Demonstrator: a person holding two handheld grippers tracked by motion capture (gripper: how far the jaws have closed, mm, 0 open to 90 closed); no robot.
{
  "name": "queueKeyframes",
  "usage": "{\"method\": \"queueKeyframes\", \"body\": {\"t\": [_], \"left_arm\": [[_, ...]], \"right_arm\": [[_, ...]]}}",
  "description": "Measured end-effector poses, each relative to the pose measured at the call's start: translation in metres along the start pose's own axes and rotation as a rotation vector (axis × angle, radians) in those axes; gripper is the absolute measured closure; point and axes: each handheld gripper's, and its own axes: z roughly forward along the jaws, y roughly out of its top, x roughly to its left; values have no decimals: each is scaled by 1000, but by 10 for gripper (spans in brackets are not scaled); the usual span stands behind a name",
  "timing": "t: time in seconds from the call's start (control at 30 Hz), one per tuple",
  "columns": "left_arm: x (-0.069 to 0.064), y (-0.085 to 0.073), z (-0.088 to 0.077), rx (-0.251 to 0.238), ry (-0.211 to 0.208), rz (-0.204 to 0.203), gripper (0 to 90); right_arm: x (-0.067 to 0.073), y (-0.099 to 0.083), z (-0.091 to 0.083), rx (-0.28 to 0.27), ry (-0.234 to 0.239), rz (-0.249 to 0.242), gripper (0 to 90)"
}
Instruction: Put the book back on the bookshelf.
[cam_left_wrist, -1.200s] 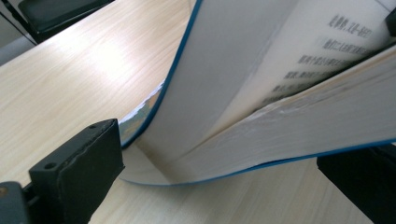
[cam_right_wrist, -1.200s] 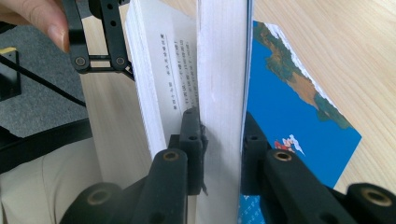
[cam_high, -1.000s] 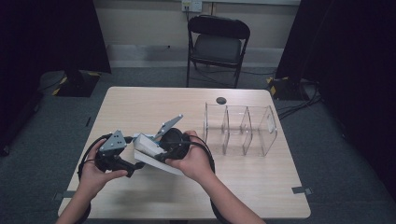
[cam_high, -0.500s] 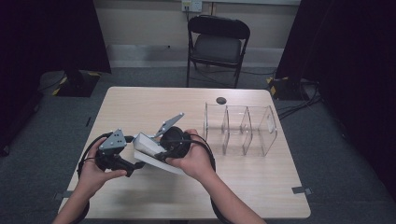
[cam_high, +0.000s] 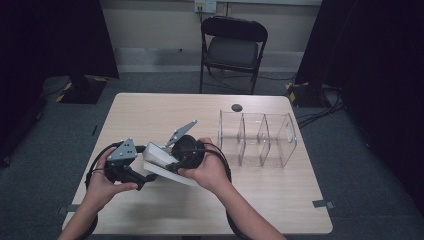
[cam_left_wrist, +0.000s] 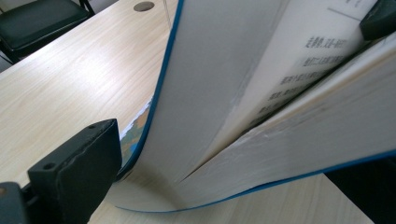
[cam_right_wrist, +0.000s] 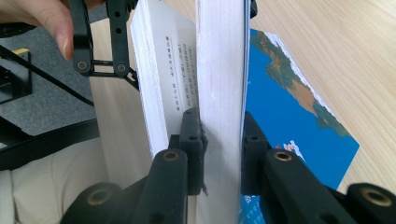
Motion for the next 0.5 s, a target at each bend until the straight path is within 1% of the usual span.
{"method": "queueKeyframes", "body": {"t": [0.03, 0.13, 0.17, 0.23, 0.27, 0.37, 0.4, 0.43, 0.47, 0.5], "left_arm": [[0, 1, -1, 3, 0, 7, 0], [-2, 1, 0, -7, 0, -3, 0], [-3, 1, 1, -9, -11, -14, 0], [-3, 0, 3, -11, -28, -17, 0], [-2, 0, 4, -6, -31, -4, 0], [-3, 0, 5, -11, -30, -11, 0], [-4, 2, 5, -9, -24, 0, 18], [-5, 3, 4, -3, -26, 24, 18], [-6, 4, 4, -1, -21, 42, 58], [-6, 5, 3, 9, -26, 50, 58]], "right_arm": [[0, 0, -1, -1, 1, -5, 766], [0, 1, -3, 7, 3, 3, 767], [-1, 1, -3, 0, 7, 5, 767], [-1, 1, -3, 5, 5, 9, 767], [0, 1, -3, 6, 4, 5, 766], [0, 1, -2, 4, 2, -1, 766], [0, 1, -3, 2, 3, 0, 766], [0, 1, -3, 2, 3, 0, 766], [0, 3, -2, 1, -1, -8, 765], [0, 3, -2, 1, -1, -8, 765]]}}
